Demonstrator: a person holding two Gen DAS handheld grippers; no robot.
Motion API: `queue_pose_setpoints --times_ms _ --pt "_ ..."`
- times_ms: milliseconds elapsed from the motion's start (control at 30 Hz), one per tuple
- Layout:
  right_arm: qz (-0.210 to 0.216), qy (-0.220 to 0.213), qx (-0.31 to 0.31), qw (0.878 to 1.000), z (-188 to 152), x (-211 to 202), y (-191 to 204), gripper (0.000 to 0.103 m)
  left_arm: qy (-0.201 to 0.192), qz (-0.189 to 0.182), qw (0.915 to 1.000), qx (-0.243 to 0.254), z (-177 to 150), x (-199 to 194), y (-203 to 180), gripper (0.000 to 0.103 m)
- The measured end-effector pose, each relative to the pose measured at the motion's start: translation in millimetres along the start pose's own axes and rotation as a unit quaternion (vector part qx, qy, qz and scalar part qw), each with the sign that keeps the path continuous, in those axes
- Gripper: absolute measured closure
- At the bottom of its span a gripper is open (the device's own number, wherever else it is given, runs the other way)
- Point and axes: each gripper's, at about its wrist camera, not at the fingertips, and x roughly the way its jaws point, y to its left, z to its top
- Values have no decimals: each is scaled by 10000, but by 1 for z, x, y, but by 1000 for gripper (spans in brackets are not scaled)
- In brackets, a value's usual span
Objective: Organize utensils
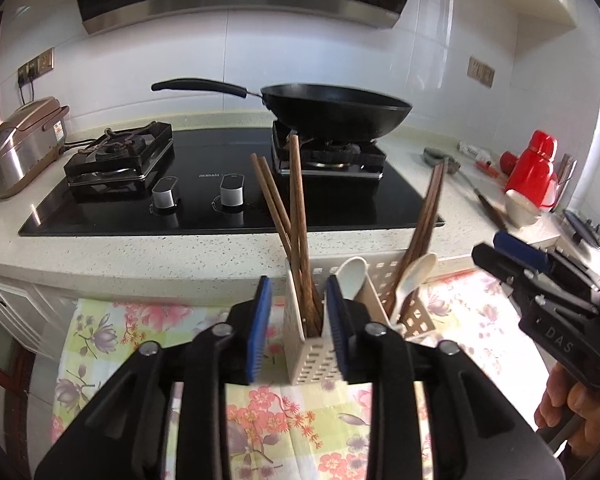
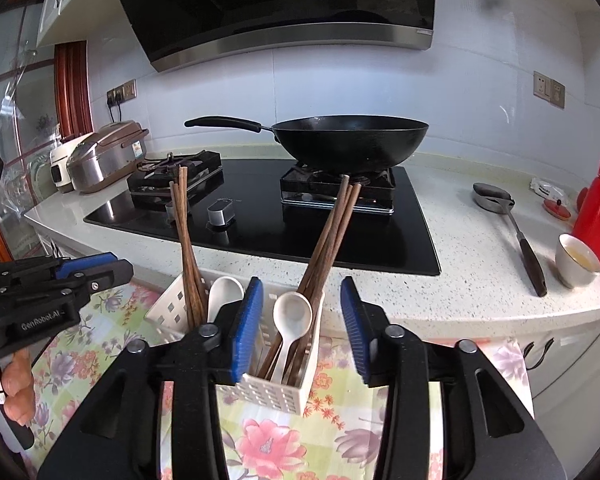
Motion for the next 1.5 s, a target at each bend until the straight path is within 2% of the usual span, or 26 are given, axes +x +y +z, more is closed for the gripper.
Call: queue_pose_setpoints --times_ms 100,300,433,633,800,1233,1500 --pt "48 -57 154 9999 -17 -14 -3 46 -184 -49 9998 25 -17 -15 -3 62" --pt "204 -163 362 9990 -54 -35 -1 36 -370 -176 9992 -4 -56 -33 -11 54" --pt "329 -385 455 9977 -70 -51 0 29 -600 -201 9979 129 -75 -46 -19 43" --pt "359 -588 312 9971 -88 -64 2 26 -765 -197 9966 221 -94 -53 -22 37" --pt "377 -757 355 9958 -97 -65 -6 26 -798 -196 9964 187 -105 -48 -17 37" --pt "470 -842 317 9948 -99 -67 -3 20 -841 -263 9960 112 -107 -46 -11 33" --pt "456 -853 316 9948 -100 -68 -3 20 -863 -238 9959 104 -109 -47 -10 31"
